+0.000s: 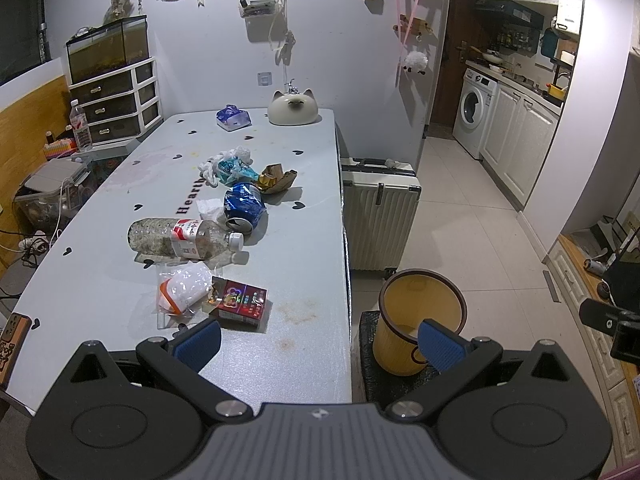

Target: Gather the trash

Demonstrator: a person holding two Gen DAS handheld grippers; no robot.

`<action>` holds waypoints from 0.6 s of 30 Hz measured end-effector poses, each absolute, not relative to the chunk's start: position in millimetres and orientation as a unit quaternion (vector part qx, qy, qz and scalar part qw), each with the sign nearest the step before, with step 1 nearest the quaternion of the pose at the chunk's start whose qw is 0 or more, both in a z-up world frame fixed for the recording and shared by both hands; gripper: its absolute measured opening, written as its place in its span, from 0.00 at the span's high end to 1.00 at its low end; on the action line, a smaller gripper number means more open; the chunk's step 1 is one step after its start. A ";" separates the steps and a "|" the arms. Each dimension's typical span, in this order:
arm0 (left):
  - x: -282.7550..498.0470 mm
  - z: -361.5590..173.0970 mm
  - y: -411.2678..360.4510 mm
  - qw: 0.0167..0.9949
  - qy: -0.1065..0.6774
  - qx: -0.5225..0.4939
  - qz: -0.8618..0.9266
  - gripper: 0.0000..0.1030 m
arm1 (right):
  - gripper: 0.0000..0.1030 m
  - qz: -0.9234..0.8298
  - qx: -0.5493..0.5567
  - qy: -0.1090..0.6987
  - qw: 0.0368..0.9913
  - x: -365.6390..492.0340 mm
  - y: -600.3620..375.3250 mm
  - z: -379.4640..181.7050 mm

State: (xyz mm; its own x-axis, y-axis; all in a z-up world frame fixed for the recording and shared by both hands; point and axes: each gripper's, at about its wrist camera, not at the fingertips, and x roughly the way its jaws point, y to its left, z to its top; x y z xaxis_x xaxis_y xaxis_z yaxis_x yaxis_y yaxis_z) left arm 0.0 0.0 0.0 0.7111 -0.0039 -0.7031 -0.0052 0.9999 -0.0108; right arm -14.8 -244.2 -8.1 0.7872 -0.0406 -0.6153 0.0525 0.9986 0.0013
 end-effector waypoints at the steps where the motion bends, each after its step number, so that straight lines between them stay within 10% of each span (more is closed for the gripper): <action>1: 0.0 0.0 0.1 0.925 0.380 -0.006 0.000 0.00 | 0.00 -0.024 0.009 0.325 0.945 -14.7 -244.2 -8.2; 18: 0.0 0.0 0.0 0.925 0.380 -0.006 0.000 0.00 | 0.00 -0.025 0.010 0.326 0.945 -13.3 -245.6 -9.4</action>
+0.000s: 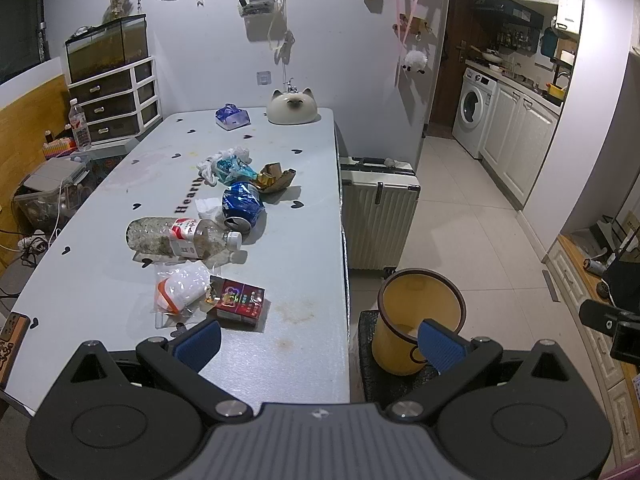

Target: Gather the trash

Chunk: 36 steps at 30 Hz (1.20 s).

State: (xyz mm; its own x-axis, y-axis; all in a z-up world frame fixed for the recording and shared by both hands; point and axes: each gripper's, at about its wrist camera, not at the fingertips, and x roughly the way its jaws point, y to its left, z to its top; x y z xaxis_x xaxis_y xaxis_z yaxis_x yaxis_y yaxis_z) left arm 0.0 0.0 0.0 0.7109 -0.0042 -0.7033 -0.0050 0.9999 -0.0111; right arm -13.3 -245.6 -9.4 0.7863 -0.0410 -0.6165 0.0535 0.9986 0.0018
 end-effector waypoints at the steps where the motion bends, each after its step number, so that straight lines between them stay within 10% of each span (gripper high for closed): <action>1: 0.1 0.0 0.0 0.925 0.380 -0.006 0.000 0.00 | 0.00 -0.025 0.010 0.326 0.945 -13.2 -245.8 -9.5; 36: -21.6 -6.6 27.8 0.906 0.393 -0.079 0.134 0.00 | 0.00 0.118 -0.021 0.334 0.935 26.5 -220.7 -26.9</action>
State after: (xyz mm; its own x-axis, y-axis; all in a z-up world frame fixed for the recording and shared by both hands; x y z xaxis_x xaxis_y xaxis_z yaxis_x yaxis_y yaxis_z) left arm -21.6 27.8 -6.6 0.6546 0.1799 -0.7342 -0.3045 0.9518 -0.0383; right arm 26.5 -220.7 -26.9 0.7490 0.2061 -0.6297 -0.2342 0.9714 0.0393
